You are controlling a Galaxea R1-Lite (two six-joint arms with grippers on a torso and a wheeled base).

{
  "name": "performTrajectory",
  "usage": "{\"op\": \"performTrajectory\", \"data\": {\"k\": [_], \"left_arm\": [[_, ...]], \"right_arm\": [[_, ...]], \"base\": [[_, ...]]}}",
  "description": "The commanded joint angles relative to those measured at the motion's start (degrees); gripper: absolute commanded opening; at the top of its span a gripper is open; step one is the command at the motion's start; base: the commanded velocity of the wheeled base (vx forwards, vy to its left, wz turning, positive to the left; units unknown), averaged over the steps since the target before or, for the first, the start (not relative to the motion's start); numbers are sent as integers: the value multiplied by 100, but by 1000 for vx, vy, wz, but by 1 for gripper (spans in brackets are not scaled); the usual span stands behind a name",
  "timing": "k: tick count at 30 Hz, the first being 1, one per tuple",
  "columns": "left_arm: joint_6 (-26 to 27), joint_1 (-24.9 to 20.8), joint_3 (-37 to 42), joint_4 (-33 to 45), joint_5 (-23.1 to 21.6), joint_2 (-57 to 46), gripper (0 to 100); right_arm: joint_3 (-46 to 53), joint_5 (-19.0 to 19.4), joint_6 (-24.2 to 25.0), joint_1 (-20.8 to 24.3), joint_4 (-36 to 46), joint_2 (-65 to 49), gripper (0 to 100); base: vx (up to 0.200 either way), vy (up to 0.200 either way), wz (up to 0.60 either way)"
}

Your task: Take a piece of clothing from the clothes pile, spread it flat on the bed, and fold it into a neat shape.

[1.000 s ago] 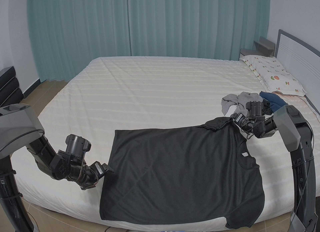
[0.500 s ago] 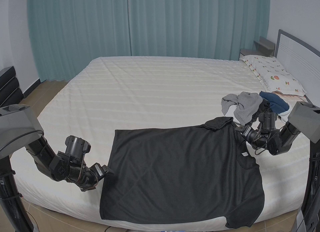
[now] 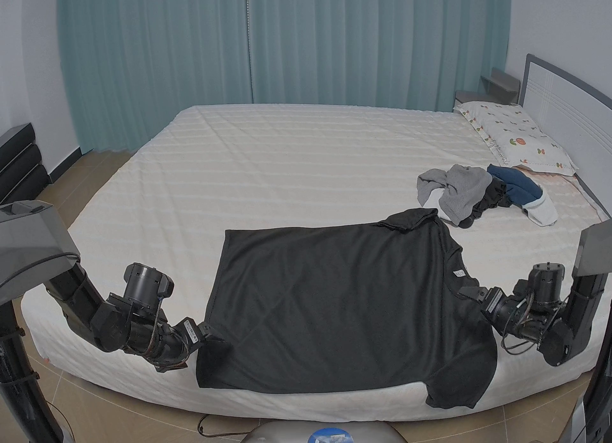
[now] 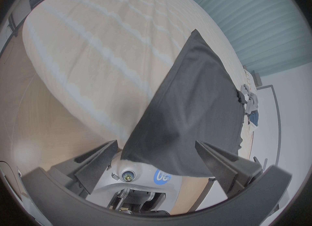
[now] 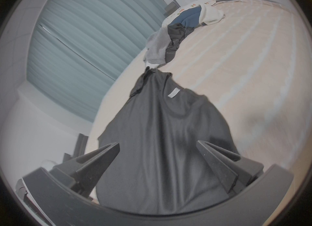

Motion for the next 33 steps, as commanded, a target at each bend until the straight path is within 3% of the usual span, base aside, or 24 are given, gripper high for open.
{"op": "performTrajectory", "data": {"k": [1, 7, 19, 22, 27, 28, 31, 33], "left_arm": [[-27, -77, 38, -1, -230, -97, 100], [-62, -77, 29, 7, -230, -97, 100], [0, -200, 100, 7, -168, -124, 100], [17, -182, 170, 16, -212, -291, 100], [597, -86, 478, -10, -221, -440, 100], [1055, 46, 680, -28, -247, -414, 100], [1635, 231, 900, -212, -274, -378, 100], [1714, 266, 944, -283, -300, -378, 100]], "right_arm": [[1265, 566, 469, 56, -915, -25, 100], [1300, 602, 521, 91, -907, 37, 100], [1397, 593, 504, 91, -915, 10, 100], [1397, 593, 512, 91, -915, -7, 100], [1406, 593, 495, 91, -915, -25, 100], [1406, 593, 477, 91, -915, -16, 100], [1415, 593, 477, 91, -915, -25, 100], [1415, 593, 477, 91, -915, -25, 100]], "base": [[0, 0, 0], [0, 0, 0], [0, -200, 0], [0, 0, 0], [0, 0, 0], [0, 0, 0], [0, 0, 0], [0, 0, 0]]}}
